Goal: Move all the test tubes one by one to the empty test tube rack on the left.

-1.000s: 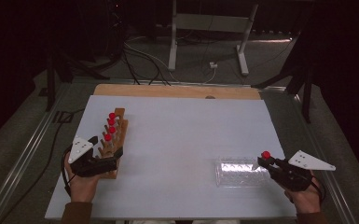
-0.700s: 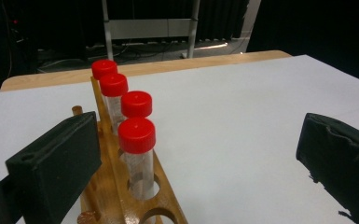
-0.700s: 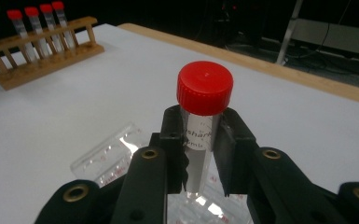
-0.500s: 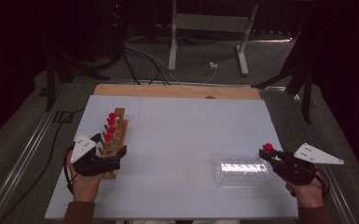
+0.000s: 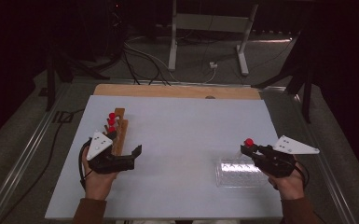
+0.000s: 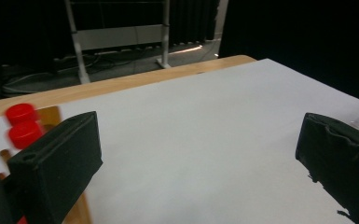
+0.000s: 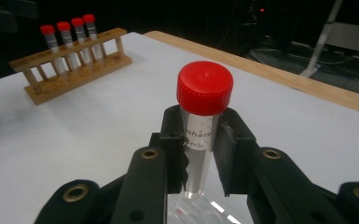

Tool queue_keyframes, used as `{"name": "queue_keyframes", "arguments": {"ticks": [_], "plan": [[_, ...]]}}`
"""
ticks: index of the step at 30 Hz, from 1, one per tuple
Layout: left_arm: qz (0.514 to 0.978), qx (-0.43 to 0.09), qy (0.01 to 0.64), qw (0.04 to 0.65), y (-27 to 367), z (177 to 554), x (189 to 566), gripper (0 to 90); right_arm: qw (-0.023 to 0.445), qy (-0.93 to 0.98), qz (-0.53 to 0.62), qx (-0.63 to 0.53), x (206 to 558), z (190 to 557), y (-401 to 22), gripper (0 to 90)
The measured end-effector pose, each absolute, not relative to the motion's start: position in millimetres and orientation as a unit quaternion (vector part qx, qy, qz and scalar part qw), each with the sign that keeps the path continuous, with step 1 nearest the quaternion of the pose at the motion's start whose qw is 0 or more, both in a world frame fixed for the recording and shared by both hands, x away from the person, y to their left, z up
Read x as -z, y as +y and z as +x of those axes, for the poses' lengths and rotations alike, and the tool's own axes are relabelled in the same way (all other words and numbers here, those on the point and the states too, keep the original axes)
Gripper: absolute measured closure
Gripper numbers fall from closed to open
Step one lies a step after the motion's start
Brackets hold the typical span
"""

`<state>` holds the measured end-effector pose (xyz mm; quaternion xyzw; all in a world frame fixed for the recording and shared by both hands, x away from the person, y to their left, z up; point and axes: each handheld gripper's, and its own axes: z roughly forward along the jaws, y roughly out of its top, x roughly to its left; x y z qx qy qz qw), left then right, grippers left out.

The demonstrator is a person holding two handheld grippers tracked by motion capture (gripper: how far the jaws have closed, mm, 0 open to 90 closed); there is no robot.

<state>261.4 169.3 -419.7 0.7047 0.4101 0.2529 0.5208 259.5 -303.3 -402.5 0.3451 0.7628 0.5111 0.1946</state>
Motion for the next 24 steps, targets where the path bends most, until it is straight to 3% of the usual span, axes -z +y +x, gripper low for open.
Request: {"name": "queue_keyframes", "arguments": {"ticks": [24], "plan": [[0.747, -0.209, 0.334, 0.536, 74, 270, 427, 8.4, 0.16, 0.781, 0.314, -0.516, 394, 280, -230, 74.2]]}}
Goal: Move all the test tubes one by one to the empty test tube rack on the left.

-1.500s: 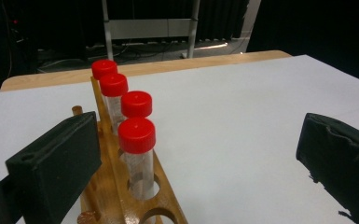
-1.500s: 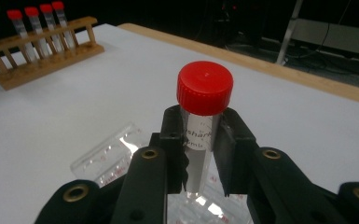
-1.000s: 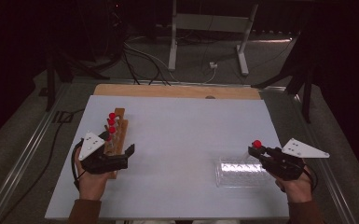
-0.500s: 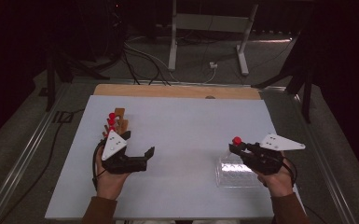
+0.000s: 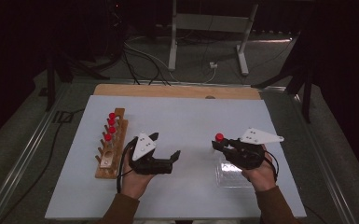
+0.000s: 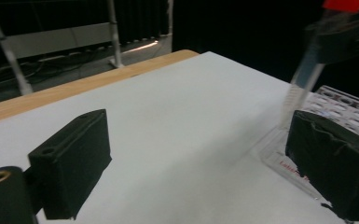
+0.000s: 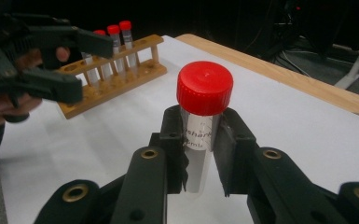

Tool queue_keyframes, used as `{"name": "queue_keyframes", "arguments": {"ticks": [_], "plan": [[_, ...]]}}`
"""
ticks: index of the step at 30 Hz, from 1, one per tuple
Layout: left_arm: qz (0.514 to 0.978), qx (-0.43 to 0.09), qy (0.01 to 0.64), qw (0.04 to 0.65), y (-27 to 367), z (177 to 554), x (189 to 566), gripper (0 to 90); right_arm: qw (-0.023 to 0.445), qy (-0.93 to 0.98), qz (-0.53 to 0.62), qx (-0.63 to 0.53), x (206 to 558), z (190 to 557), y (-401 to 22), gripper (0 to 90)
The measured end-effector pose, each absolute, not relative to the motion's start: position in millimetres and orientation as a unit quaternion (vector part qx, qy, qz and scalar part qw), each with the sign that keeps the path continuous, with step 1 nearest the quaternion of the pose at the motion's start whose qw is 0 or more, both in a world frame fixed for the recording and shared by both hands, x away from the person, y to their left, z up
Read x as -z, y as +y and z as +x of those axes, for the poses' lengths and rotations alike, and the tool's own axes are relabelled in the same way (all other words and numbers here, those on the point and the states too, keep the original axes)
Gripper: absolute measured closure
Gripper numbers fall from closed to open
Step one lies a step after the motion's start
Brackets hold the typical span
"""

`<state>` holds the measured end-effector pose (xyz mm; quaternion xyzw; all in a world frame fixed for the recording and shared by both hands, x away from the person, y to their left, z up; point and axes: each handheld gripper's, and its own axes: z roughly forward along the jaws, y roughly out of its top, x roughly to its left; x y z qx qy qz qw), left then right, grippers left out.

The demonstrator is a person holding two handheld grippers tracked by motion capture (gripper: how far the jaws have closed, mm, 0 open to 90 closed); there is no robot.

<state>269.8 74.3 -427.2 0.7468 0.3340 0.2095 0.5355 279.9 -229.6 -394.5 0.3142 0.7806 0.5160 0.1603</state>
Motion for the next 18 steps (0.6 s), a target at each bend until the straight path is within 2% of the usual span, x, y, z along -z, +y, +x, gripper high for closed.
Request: {"name": "queue_keyframes", "arguments": {"ticks": [6, 12, 18], "plan": [[0.753, -0.204, 0.318, 0.538, 58, 271, 431, 15.9, 0.15, 0.784, 0.311, -0.516, 396, 285, -215, 74.2], [0.759, -0.196, 0.304, 0.541, 42, 272, 434, 19.0, 0.142, 0.79, 0.305, -0.513, 399, 289, -201, 74.2], [0.767, -0.189, 0.29, 0.541, 31, 272, 437, 38.3, 0.136, 0.791, 0.3, -0.515, 398, 290, -190, 74.2]]}}
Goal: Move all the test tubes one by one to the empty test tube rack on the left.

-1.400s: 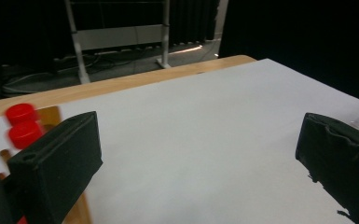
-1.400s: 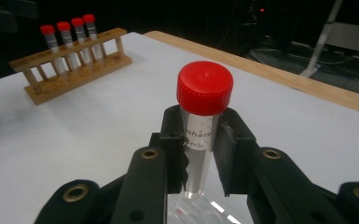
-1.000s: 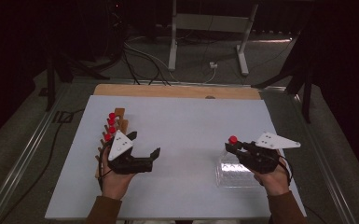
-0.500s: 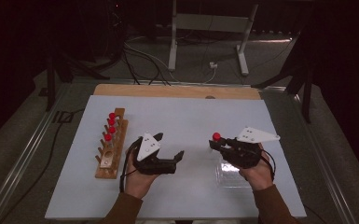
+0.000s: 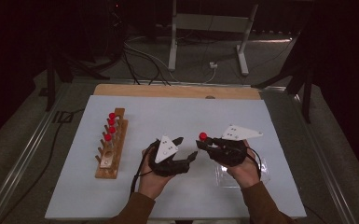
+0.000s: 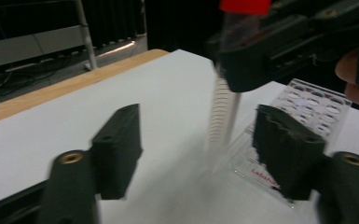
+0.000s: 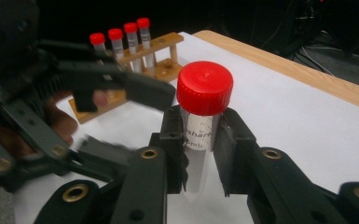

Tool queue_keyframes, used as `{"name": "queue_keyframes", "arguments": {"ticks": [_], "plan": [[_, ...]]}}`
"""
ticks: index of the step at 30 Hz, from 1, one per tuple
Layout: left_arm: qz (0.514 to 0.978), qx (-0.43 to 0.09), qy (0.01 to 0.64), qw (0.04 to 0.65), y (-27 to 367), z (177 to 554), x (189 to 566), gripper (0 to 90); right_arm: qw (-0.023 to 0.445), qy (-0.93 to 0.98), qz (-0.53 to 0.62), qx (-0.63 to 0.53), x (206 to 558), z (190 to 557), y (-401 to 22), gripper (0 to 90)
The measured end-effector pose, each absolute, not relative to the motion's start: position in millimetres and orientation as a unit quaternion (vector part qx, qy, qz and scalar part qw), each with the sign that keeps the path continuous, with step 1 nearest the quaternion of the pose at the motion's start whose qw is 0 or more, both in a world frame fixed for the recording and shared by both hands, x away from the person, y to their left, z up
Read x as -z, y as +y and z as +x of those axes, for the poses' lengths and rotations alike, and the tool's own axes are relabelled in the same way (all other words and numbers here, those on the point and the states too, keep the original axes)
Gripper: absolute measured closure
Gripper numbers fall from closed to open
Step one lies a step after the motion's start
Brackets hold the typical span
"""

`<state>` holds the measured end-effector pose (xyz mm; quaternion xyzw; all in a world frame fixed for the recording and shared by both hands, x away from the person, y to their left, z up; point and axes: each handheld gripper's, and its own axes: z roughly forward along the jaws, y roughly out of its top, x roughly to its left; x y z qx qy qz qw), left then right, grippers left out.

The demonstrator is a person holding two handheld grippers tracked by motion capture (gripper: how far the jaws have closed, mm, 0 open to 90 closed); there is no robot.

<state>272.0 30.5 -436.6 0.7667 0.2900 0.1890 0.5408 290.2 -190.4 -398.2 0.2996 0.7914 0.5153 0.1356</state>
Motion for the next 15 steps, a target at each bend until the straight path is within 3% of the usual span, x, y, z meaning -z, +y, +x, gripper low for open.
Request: {"name": "queue_keyframes", "arguments": {"ticks": [15], "plan": [[0.776, -0.176, 0.27, 0.542, 25, 273, 441, 73.0, 0.123, 0.796, 0.287, -0.519, 400, 288, -178, 74.2]]}}
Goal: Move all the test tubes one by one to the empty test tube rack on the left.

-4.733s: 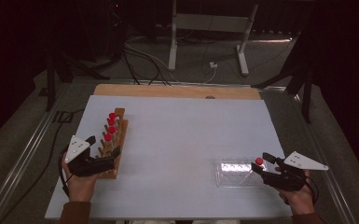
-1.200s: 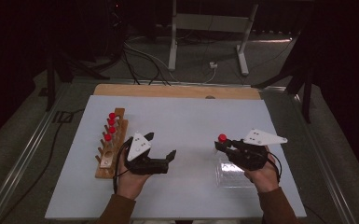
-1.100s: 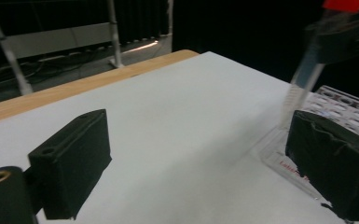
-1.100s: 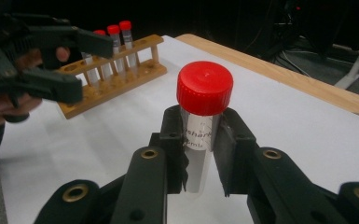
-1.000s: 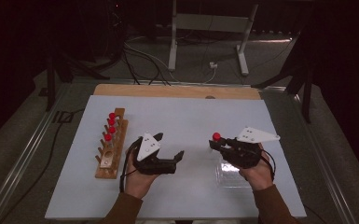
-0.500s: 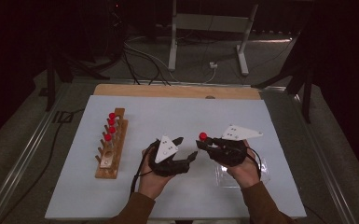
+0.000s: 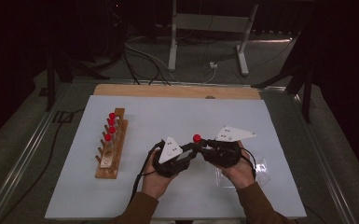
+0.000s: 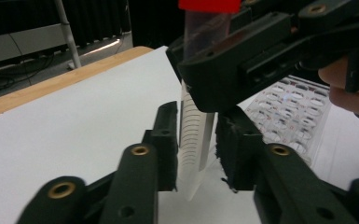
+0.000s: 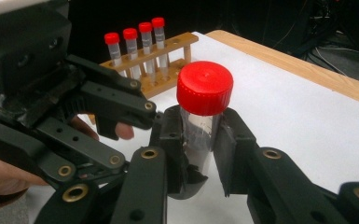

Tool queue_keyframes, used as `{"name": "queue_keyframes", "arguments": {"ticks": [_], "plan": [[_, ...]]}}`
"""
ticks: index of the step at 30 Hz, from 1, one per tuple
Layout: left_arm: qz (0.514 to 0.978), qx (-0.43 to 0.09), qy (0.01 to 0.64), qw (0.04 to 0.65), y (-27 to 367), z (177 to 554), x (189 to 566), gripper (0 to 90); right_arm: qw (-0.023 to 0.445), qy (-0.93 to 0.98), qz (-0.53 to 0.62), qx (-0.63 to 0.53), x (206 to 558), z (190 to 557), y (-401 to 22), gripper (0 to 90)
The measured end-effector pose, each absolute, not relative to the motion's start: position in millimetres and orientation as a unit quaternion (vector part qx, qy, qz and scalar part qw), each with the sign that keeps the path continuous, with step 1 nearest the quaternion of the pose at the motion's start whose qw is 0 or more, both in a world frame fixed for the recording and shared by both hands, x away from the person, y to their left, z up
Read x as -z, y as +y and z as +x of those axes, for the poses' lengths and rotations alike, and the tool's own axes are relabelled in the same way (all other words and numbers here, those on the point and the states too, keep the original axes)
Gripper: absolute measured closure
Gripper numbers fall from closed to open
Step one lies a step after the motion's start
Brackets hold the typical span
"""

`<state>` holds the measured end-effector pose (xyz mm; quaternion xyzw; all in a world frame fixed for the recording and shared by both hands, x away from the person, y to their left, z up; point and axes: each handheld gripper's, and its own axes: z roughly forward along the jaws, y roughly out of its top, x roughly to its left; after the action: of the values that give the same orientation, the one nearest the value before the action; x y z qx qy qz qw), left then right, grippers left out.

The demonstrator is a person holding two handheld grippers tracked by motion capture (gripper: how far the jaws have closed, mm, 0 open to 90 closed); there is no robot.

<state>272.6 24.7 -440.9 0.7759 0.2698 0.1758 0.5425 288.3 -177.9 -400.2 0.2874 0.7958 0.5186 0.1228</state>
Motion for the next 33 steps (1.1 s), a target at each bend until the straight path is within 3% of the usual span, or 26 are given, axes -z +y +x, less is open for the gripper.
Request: {"name": "queue_keyframes", "arguments": {"ticks": [5, 19, 27, 33], "plan": [[0.776, -0.176, 0.267, 0.543, 26, 272, 441, 75.6, 0.12, 0.797, 0.283, -0.52, 400, 288, -179, 72.1], [0.764, -0.181, 0.297, 0.544, 44, 276, 441, 75.7, 0.133, 0.775, 0.313, -0.533, 397, 289, -201, 16.4], [0.753, -0.19, 0.311, 0.548, 65, 274, 437, 75.7, 0.156, 0.771, 0.334, -0.519, 402, 291, -219, 3.5], [0.742, -0.199, 0.325, 0.552, 84, 273, 434, 75.7, 0.172, 0.765, 0.348, -0.514, 403, 292, -235, 0.9]]}}
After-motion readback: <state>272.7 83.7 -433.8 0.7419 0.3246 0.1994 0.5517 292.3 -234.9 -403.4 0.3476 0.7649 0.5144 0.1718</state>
